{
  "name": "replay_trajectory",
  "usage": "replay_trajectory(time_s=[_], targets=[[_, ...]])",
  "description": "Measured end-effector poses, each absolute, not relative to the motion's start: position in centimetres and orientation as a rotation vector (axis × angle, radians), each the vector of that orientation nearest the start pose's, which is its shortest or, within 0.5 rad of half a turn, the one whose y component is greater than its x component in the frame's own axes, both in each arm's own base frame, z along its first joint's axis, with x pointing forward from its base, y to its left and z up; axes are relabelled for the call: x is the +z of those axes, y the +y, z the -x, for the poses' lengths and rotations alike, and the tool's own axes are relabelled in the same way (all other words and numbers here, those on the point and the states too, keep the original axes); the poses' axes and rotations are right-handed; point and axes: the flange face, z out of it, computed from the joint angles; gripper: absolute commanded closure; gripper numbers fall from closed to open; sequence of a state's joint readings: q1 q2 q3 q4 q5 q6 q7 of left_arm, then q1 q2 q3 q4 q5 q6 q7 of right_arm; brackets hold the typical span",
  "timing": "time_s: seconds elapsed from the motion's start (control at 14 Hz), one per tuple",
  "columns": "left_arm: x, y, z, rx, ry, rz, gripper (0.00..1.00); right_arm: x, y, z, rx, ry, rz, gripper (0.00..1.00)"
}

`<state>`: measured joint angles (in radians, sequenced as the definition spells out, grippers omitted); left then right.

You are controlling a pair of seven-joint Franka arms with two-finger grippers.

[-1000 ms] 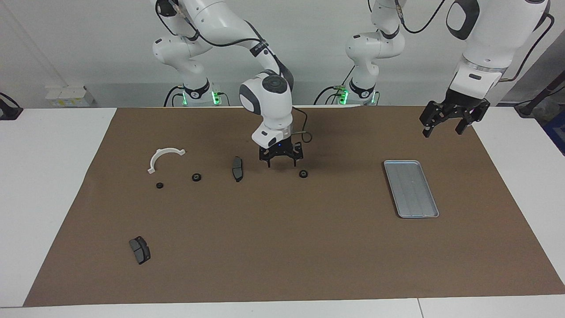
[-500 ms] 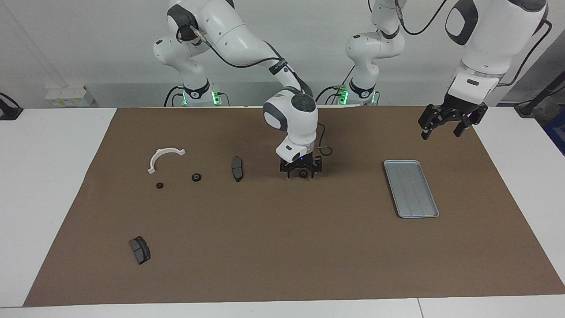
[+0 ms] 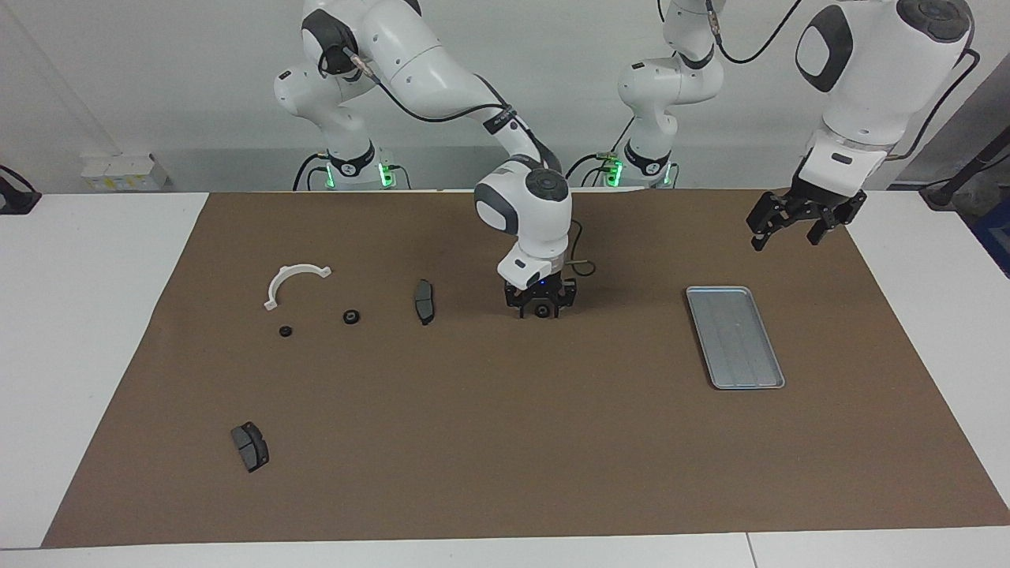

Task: Place bearing gear from tray to pile
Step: 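Grasp the mid-table black gear with the right gripper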

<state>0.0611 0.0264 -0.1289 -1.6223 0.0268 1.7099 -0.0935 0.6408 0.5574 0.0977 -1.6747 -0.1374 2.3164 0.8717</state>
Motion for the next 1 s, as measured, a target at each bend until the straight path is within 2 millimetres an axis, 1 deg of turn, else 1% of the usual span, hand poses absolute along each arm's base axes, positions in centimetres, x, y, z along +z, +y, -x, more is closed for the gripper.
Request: replay_trajectory(time_s=[0.14,0.21,0.43,0.64,0.79,0.86,0.93,1.0], targets=[[59.6,-3.6,-57.1,-0.087,-0.036,3.121,0.00,28.8,45.5,-51.5,-0.154,0.095,3.111,0.82],[59.5,-3.6,-57.1,-0.080,-0.036,3.120,0.00,28.8,45.5,-51.5,-0.153,0.095,3.112,0.93],[59.4,-3.1,-56.8,-0.055,-0.053,3.128,0.00,28.9,45.5,-51.5,-0.150,0.093,3.116,0.99],[59.5,-1.9,-56.7,-0.045,-0.096,3.157,0.00,29.0,45.7,-51.3,-0.144,0.090,3.122,0.99],[59.5,-2.0,-56.7,-0.045,-0.097,3.161,0.00,29.9,45.0,-52.0,-0.164,0.111,3.117,0.99],[59.5,-2.2,-56.6,-0.045,-0.092,3.162,0.00,30.8,44.1,-52.7,-0.179,0.135,3.114,0.99],[59.5,-2.4,-56.6,-0.045,-0.086,3.162,0.00,31.8,42.4,-53.5,-0.189,0.147,3.120,0.99],[59.5,-2.5,-56.6,-0.046,-0.081,3.163,0.00,32.7,40.2,-54.1,-0.193,0.137,3.127,0.99]])
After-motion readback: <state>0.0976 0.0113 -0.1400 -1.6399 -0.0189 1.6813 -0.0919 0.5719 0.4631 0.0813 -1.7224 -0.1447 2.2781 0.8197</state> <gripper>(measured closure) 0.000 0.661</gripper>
